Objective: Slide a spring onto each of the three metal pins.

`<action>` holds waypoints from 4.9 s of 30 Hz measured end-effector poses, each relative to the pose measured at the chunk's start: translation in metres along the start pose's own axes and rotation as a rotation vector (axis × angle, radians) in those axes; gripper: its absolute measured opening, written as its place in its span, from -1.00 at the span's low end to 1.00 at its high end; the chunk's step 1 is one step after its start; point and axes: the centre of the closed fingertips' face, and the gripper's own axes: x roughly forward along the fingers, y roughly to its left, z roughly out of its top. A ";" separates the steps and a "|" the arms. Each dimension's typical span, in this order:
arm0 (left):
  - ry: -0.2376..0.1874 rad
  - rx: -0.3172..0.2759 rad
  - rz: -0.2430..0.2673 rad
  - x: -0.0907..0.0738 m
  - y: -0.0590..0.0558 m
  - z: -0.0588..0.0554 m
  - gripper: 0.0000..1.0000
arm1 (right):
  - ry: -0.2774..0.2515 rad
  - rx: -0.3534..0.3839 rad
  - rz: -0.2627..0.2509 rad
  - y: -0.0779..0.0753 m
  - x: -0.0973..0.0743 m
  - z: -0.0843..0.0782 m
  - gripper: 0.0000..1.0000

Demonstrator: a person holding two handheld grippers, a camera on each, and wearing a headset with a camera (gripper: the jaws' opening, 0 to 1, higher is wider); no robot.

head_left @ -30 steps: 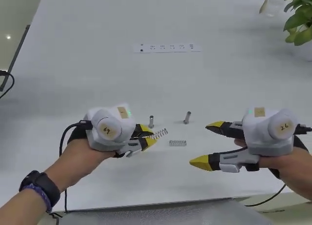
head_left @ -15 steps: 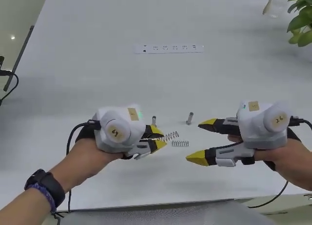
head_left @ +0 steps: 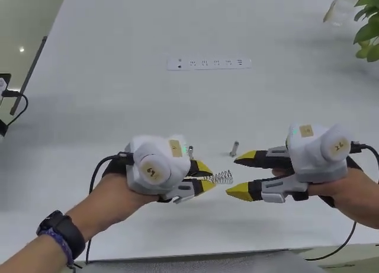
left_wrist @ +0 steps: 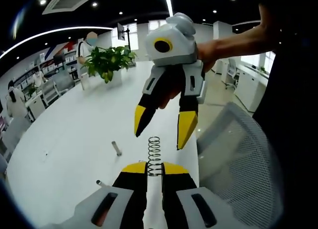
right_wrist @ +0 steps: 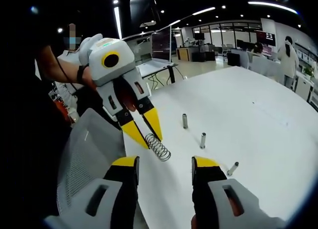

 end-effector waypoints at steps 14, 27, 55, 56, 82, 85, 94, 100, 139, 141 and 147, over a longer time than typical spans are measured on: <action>-0.009 0.036 -0.033 0.002 -0.008 0.009 -0.95 | -0.023 -0.008 0.068 0.010 0.001 0.002 -0.57; -0.002 0.057 -0.059 0.005 -0.014 0.009 -0.95 | -0.026 -0.009 0.100 0.016 -0.001 -0.001 -0.78; -0.030 0.056 -0.060 0.015 -0.011 0.018 -0.96 | 0.063 -0.123 0.110 0.021 -0.008 0.022 -0.83; -0.034 0.052 -0.060 0.016 -0.011 0.019 -0.96 | 0.071 -0.136 0.110 0.020 -0.008 0.022 -0.83; -0.111 0.040 -0.056 0.015 -0.007 0.042 -0.97 | 0.235 -0.326 0.139 0.014 -0.024 0.028 -0.71; -0.122 0.037 -0.057 0.015 -0.008 0.045 -0.97 | 0.261 -0.364 0.154 0.014 -0.026 0.030 -0.69; -0.153 0.008 -0.063 0.011 -0.004 0.050 -0.97 | 0.332 -0.472 0.214 0.021 -0.028 0.029 -0.74; -0.152 0.009 -0.070 0.011 -0.005 0.049 -0.97 | 0.348 -0.501 0.218 0.018 -0.026 0.029 -0.82; -0.096 -0.100 -0.004 0.000 0.001 0.009 -0.52 | 0.424 -0.535 0.204 0.005 -0.020 0.014 -0.83; -0.087 -0.115 0.013 -0.005 0.002 0.000 -0.51 | 0.429 -0.532 0.195 0.001 -0.018 0.012 -0.83; -0.068 -0.173 0.072 -0.021 0.009 -0.022 -0.38 | 0.445 -0.522 0.167 -0.012 -0.013 0.012 -0.83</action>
